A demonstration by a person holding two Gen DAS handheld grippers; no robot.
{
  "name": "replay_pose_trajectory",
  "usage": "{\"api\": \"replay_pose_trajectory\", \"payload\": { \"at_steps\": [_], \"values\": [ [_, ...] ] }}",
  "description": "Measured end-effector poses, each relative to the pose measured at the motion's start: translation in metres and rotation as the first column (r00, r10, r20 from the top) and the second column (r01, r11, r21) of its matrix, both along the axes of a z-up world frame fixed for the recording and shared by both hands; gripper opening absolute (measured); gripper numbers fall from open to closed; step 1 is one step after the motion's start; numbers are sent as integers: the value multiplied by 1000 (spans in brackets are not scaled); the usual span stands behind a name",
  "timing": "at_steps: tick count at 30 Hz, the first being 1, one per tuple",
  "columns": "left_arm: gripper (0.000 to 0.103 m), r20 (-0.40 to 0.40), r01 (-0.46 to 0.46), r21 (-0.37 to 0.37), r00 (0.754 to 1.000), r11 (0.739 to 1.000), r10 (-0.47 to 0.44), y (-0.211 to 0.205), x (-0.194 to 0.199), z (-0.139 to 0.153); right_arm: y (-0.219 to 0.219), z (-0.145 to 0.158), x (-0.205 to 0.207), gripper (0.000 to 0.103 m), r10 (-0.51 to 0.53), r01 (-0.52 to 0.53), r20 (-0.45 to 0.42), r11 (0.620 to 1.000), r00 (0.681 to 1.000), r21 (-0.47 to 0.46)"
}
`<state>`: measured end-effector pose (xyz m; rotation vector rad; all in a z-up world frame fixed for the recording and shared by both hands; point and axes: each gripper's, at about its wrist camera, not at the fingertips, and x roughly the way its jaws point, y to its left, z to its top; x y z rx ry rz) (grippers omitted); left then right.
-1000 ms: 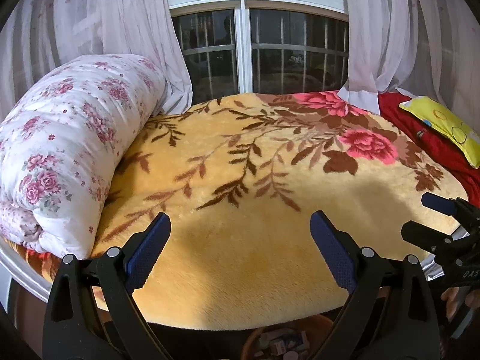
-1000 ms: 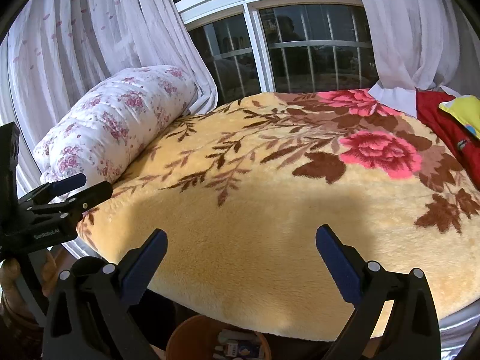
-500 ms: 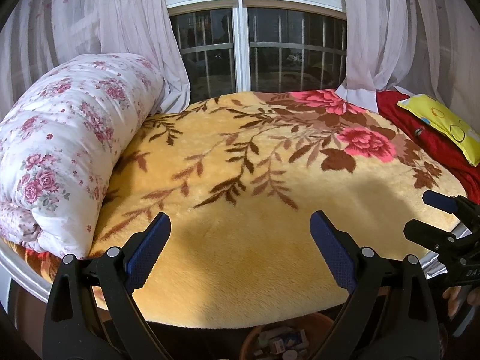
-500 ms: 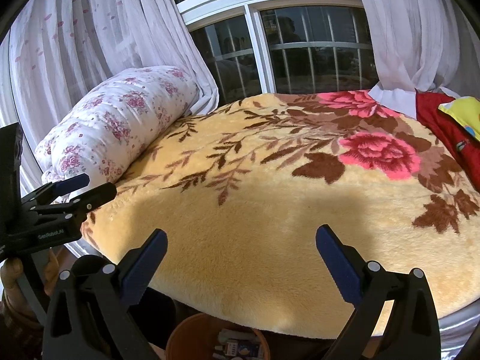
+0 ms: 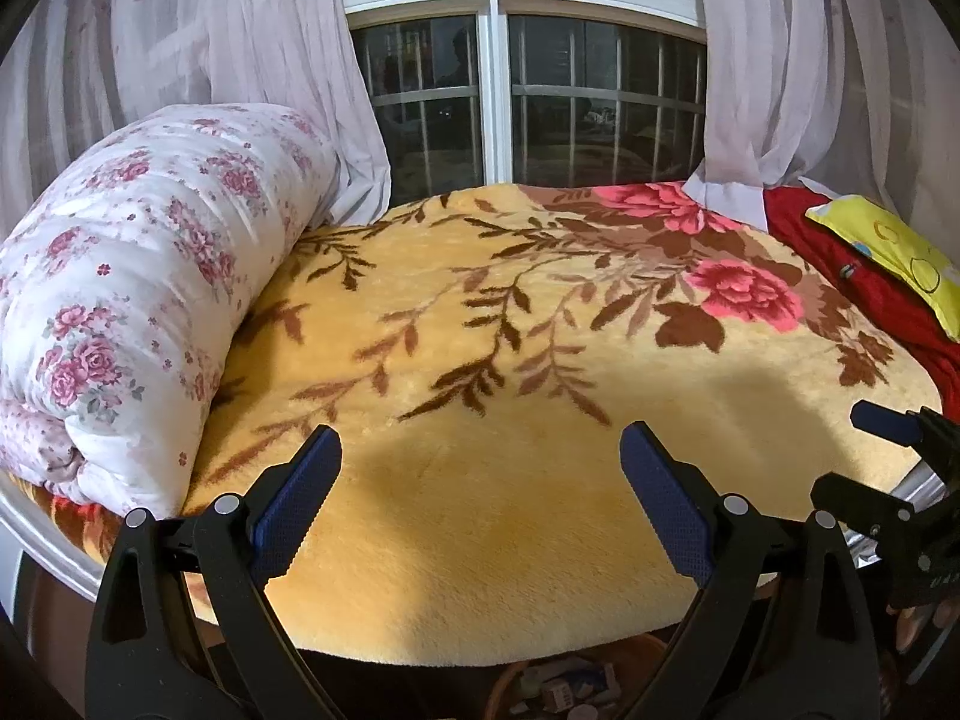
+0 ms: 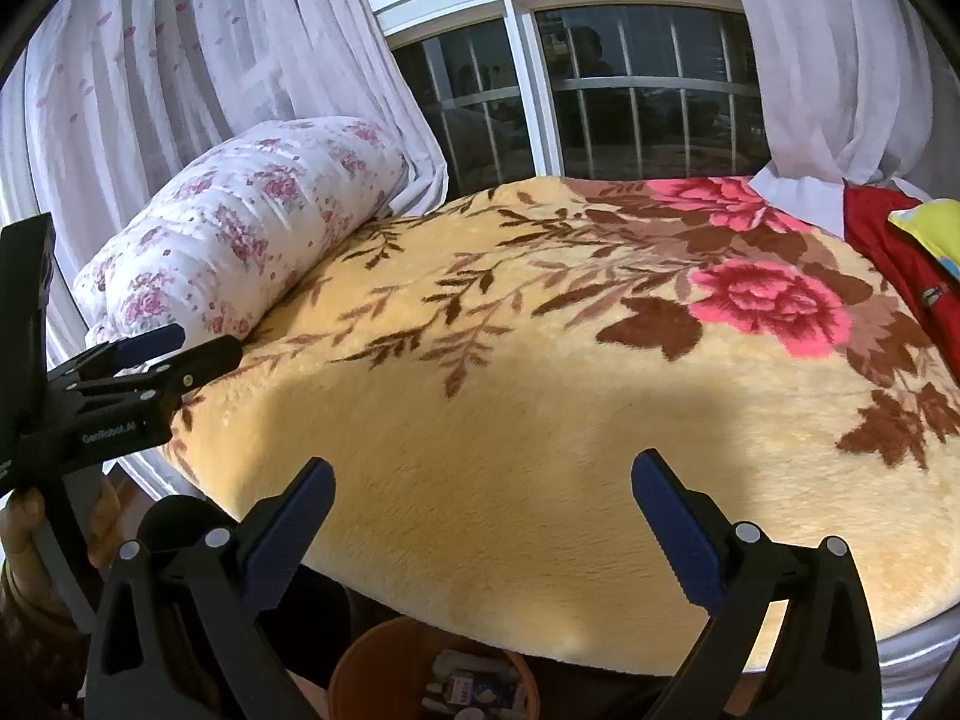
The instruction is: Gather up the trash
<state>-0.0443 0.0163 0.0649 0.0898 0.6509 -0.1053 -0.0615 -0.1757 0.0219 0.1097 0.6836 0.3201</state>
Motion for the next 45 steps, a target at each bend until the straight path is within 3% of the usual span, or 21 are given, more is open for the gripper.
{"api": "replay_pose_trajectory", "payload": {
  "at_steps": [12, 20, 29, 36, 41, 45],
  "values": [
    [92, 14, -14, 11, 1000, 1000, 13, 1, 9, 4, 11, -10, 2, 98, 30, -30, -19, 999, 999, -18],
    [92, 39, -86, -4, 996, 996, 86, 17, 22, 1, 21, -17, 4, 98, 58, -59, -32, 997, 998, -40],
    [92, 55, -75, -21, 996, 997, 76, 24, 24, 0, 25, -20, 6, 98, 70, -72, -43, 996, 997, -45],
    [92, 99, -138, -8, 985, 990, 138, 33, 28, 3, 26, -26, 8, 98, 70, -74, -58, 996, 996, -56],
    [94, 126, -199, 44, 973, 979, 193, 36, 30, 1, 30, -30, 7, 98, 79, -83, -61, 994, 995, -68],
    [94, 115, -184, 15, 977, 983, 181, 40, 32, 1, 34, -31, 8, 98, 90, -95, -65, 993, 994, -71]
  ]
}}
